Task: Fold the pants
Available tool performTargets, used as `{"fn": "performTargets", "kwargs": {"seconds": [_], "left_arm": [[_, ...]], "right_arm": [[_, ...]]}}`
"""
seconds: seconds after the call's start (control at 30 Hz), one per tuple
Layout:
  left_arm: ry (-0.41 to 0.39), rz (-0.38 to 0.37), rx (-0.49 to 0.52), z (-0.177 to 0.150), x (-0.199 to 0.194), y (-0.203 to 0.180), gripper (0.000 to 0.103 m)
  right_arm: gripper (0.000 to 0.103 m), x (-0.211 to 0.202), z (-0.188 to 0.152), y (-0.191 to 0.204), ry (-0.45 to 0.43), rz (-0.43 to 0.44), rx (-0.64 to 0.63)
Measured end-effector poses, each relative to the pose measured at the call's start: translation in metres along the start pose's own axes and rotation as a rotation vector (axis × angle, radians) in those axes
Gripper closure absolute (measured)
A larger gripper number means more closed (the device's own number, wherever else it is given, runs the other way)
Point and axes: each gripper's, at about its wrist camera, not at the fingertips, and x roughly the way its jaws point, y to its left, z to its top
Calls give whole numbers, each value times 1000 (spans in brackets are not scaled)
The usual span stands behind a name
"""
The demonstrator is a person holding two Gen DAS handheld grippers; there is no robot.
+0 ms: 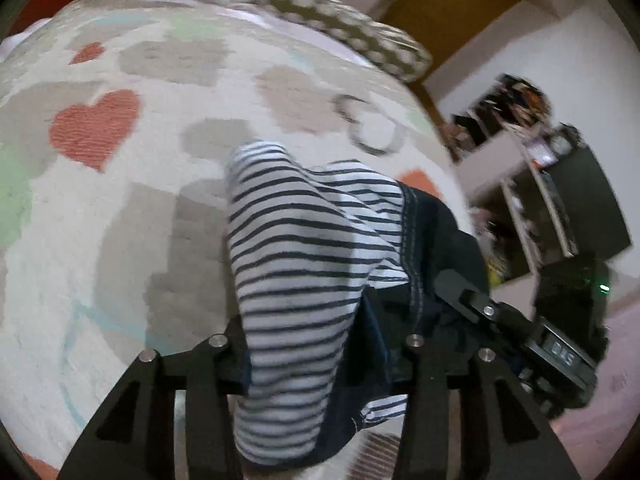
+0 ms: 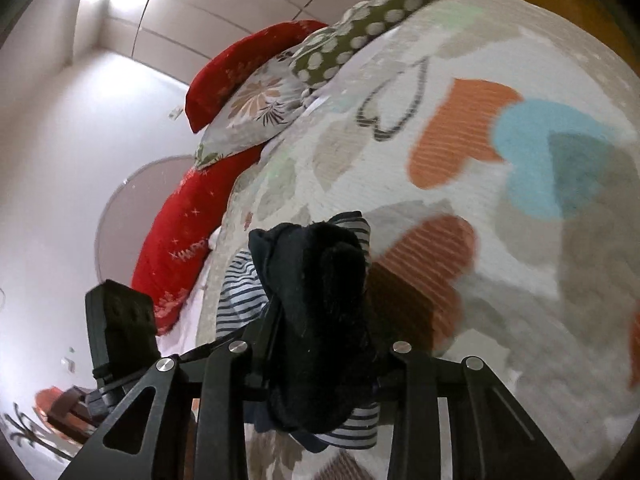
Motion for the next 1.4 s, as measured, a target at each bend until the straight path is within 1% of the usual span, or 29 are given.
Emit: {"fn": "performTargets", "kwargs": {"seconds": [0.03,0.07,0.1,0.13,0.17,0.2,0.27,0.37,0.43,0.47,0.5,0.53,0.57,0.6,0.67,0.73,0.77,0.8,0.87,0.9,0.97,1.1,1.2,1.3,1.33,1.4], "left_arm": [[11,34,-30,2,8,11,50],[27,25,-61,2,13,20,45],[37,-24,-105,1,14,29,45],[34,-52,-129,0,10,34,45],[29,-75,-145,-1,4,38,45],[13,-94,-158,-3,-5,41,45],[-27,-124,-161,-4,-24,41,45],[-88,-163,-153,4,-45,32,45],[-76,-180,-143,14,-42,22,41],[-57,-169,-134,20,-33,16,41],[-46,-153,-131,26,-25,12,41],[-35,-134,-130,29,-17,11,41],[-17,-110,-142,33,-4,12,41],[-2,-97,-159,33,3,17,41],[28,-65,-201,32,22,27,41],[26,-54,-211,30,28,32,41],[21,-52,-204,30,27,30,41],[20,-54,-193,30,25,28,41],[16,-66,-188,30,17,25,40],[11,-77,-191,28,10,24,40],[-15,-96,-184,20,-5,21,40],[-91,-48,-122,-11,-35,14,40],[-102,1,-89,-39,-33,13,40],[-31,53,-68,-58,-7,14,38],[-55,71,-54,-62,-5,12,38],[-75,98,-13,-63,-11,4,38]], "right_arm": [[65,9,3,2,6,-25,-15],[62,21,5,1,15,-75,-31],[49,31,7,-2,27,-135,-40],[41,37,6,-7,36,-177,-34],[37,38,6,-14,36,-170,-6],[37,32,6,-18,26,-148,16],[37,17,7,-19,-6,-139,44],[36,-20,10,-10,-114,-103,39],[37,-33,16,3,-147,-51,23],[39,-33,19,7,-145,-21,28],[43,-30,21,11,-122,26,37],[44,-22,23,13,-88,66,53],[44,-12,23,12,-61,78,69],[44,-4,23,14,-45,74,71],[44,19,24,3,0,46,99],[45,30,27,-15,-10,-2,137],[54,32,27,-17,-19,-16,137],[59,33,29,-19,-24,-35,130],[59,31,30,-16,-30,-61,111],[58,26,30,-13,-42,-92,95],[58,19,31,-6,-67,-112,72],[58,-10,11,15,-103,-72,1],[58,-17,-15,22,-92,-73,-48],[58,-3,-30,4,-68,-125,-25],[58,3,-32,-6,-60,-143,7],[58,4,-32,-14,-73,-135,42]]}}
